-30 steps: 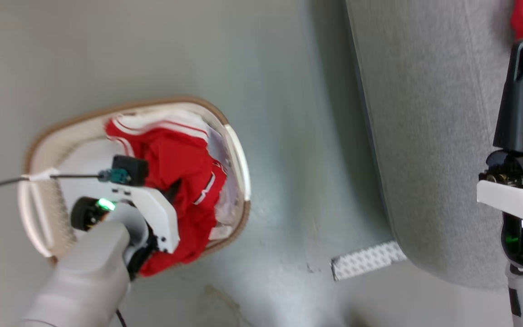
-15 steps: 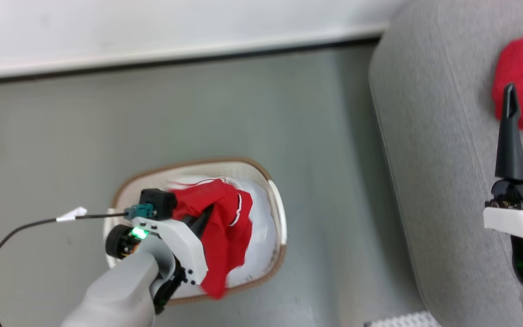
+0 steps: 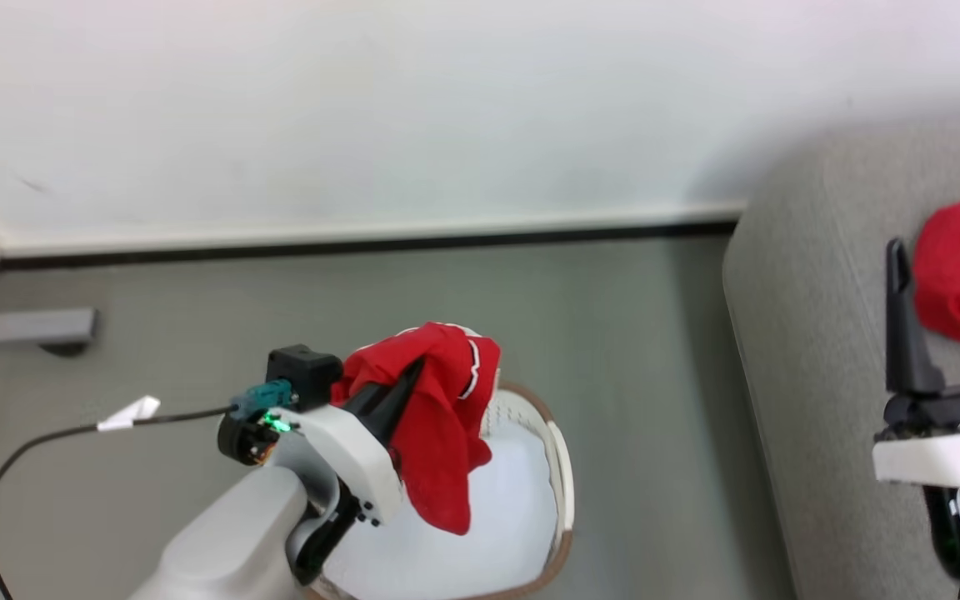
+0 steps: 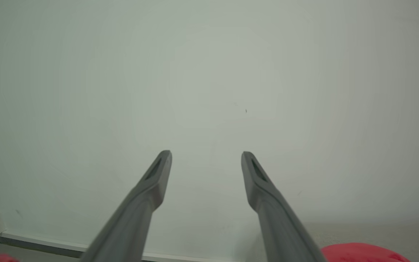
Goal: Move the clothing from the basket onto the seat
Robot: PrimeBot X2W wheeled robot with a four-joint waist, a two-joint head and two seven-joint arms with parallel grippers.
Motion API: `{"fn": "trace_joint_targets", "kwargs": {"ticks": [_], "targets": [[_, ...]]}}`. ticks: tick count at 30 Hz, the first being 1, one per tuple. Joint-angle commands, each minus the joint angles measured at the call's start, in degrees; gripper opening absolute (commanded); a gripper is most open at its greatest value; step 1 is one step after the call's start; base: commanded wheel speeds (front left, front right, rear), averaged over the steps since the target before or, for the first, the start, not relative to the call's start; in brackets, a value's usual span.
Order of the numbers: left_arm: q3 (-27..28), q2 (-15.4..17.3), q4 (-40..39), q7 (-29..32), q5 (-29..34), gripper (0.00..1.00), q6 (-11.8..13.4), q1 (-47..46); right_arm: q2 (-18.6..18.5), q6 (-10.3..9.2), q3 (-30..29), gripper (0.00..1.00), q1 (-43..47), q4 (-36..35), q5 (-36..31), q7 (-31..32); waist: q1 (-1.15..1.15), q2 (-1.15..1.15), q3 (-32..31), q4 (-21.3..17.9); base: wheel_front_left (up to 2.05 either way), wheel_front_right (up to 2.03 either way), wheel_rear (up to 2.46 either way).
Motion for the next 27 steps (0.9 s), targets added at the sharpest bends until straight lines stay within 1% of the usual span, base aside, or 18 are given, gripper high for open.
{"fn": "trace_joint_targets", "kwargs": {"ticks": [1,5,13,23,27], "targets": [[1.02,0.65,-1.73,-0.03,1.81,0.0,0.43,1.47,-0.57,-0.15,0.44,1.0,1.2,0.51,0.85,0.04,0.01,0.0,-2.84,1.23,0.0,0.0,0.0],[3.48,1.39,-7.14,-0.03,5.06,0.0,1.45,3.21,-0.62,-0.15,1.51,1.0,2.83,1.48,1.15,0.04,0.01,0.0,-5.49,1.55,0.0,0.0,0.0],[4.98,3.5,-16.88,-0.04,8.38,0.0,3.6,5.35,-0.19,-0.15,4.21,1.0,6.04,3.49,2.47,0.04,0.01,0.0,-9.83,1.64,0.0,0.0,0.0],[6.01,6.81,-27.21,1.95,8.39,0.0,7.4,5.98,-0.42,-0.15,7.45,1.0,7.21,4.73,3.99,0.04,0.01,0.0,-11.57,1.27,0.0,0.0,0.0],[6.41,7.75,-30.51,2.93,7.69,0.0,8.35,6.5,-0.83,-0.15,8.59,1.0,7.16,4.97,4.38,0.04,0.01,0.0,-11.53,1.32,0.0,0.0,0.0]]}}
